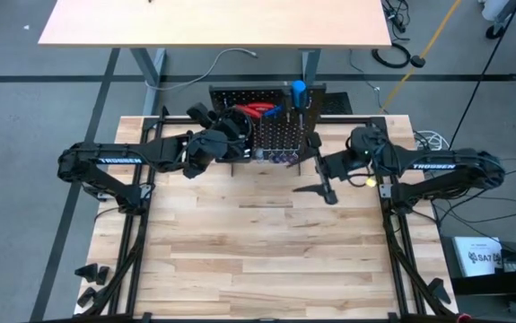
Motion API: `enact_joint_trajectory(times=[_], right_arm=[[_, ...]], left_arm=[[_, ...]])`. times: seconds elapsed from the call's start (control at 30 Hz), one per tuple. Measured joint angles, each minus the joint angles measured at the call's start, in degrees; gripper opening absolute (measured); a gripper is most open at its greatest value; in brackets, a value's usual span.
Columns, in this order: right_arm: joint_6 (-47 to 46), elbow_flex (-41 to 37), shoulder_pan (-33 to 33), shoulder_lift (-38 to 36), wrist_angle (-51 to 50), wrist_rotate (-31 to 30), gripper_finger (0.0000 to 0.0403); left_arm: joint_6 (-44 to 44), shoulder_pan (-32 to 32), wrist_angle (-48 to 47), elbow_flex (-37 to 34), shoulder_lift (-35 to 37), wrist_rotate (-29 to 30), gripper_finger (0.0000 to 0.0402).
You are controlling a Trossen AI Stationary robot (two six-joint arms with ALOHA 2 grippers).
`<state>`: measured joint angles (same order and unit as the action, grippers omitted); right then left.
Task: Hang tools onto peg board
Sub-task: Put the safety glass into the black bin on the pegboard
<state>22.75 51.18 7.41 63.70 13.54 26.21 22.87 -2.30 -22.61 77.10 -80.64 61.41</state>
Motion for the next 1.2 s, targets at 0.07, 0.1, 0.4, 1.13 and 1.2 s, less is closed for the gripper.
enact_joint_trajectory(times=[0.07, 0.1, 0.4, 1.13, 1.2], right_arm=[[0.4, 0.0, -0.5, 0.5, 0.5, -3.9, 0.0283], [0.4, 0.0, -0.5, 0.7, 0.5, -4.8, 0.0283], [-0.9, 0.0, -0.4, 1.1, 0.0, -5.1, 0.0283], [2.0, 7.9, -1.7, 25.0, 31.9, -22.2, 0.0007], [2.2, 11.4, -1.7, 27.3, 29.4, -22.6, 0.0002]], left_arm=[[0.0, 0.7, 0.1, 0.0, 0.0, 0.5, 0.0187], [0.1, 1.0, 0.1, 0.0, 0.0, 1.0, 0.0187], [0.0, 3.7, 1.4, 0.0, 0.0, 4.3, 0.0187], [1.9, 3.5, 1.4, -0.1, 0.0, 3.5, 0.0187], [1.9, 3.5, 1.3, -0.1, 0.0, 3.5, 0.0187]])
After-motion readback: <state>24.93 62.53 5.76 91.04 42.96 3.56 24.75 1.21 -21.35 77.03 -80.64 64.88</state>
